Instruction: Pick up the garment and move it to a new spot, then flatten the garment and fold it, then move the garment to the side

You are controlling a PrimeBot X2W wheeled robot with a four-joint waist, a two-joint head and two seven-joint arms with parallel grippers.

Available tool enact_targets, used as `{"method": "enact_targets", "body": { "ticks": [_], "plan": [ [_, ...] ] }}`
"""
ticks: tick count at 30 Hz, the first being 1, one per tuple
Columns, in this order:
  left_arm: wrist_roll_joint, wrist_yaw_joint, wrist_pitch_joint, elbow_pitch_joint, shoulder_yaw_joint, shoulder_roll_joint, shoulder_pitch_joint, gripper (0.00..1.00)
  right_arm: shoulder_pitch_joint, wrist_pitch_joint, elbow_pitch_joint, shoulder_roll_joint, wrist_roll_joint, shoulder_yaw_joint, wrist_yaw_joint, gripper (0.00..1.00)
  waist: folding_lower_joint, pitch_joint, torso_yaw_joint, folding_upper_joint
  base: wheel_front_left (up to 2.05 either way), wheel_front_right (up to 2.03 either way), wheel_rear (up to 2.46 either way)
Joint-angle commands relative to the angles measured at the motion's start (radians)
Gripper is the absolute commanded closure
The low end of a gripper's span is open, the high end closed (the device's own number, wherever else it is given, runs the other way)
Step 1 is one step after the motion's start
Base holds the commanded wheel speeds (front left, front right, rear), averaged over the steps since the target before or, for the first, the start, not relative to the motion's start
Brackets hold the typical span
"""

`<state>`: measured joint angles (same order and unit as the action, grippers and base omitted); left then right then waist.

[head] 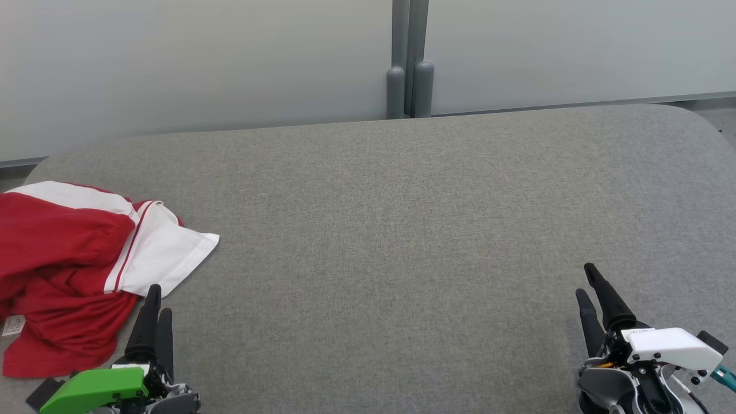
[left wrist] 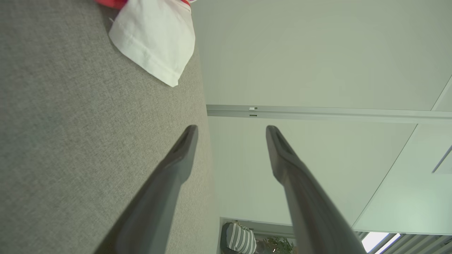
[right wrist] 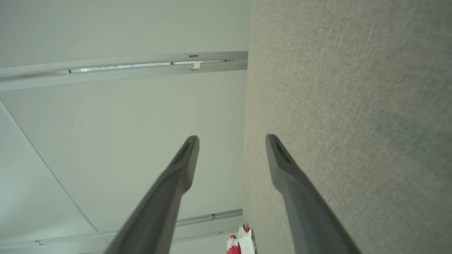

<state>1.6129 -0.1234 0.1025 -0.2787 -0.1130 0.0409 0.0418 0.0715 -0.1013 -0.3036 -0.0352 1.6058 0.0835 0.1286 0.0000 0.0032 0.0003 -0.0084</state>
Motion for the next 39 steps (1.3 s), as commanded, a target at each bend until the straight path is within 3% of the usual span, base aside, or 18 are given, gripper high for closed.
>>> {"method": "enact_targets", "body": {
  "ticks": [1,9,17,20,21,30,39],
  "plan": [
    [-0.005,-0.003,-0.007,0.019,0.006,0.003,0.016,0.00,0.013,0.010,0.022,-0.004,-0.007,-0.005,0.002,0.00,0.0000,0.000,0.000,0.0003,0.00,0.00,0.00],
    [-0.051,-0.003,-0.047,0.023,0.048,0.016,0.014,0.00,0.000,0.049,0.039,-0.005,-0.097,-0.011,0.002,0.00,0.0000,-0.001,0.004,0.0008,0.00,0.00,0.00],
    [-0.158,-0.004,-0.090,0.011,0.088,0.039,0.021,0.00,-0.007,0.085,0.078,-0.007,-0.306,-0.011,0.002,0.00,0.0000,-0.002,0.008,0.0014,0.00,0.00,0.00],
    [-0.223,-0.004,-0.103,0.012,0.090,0.042,0.025,0.00,-0.010,0.098,0.097,-0.007,-0.406,-0.015,0.002,0.00,0.0000,-0.003,0.010,0.0016,0.00,0.00,0.00],
    [-0.384,-0.004,-0.127,0.021,0.092,0.046,0.027,0.00,-0.015,0.123,0.133,-0.008,-0.588,-0.039,0.002,0.00,0.0000,-0.004,0.013,0.0020,0.00,0.00,0.00],
    [-0.611,-0.004,-0.160,0.027,0.107,0.044,0.022,0.00,-0.022,0.156,0.163,-0.012,-0.822,-0.075,0.002,0.00,0.0000,-0.006,0.017,0.0026,0.00,0.00,0.00],
    [-0.758,-0.005,-0.188,0.027,0.125,0.053,0.022,0.00,-0.025,0.184,0.177,-0.012,-0.966,-0.082,0.002,0.00,0.0000,-0.008,0.018,0.0031,0.00,0.00,0.00]
  ]
}}
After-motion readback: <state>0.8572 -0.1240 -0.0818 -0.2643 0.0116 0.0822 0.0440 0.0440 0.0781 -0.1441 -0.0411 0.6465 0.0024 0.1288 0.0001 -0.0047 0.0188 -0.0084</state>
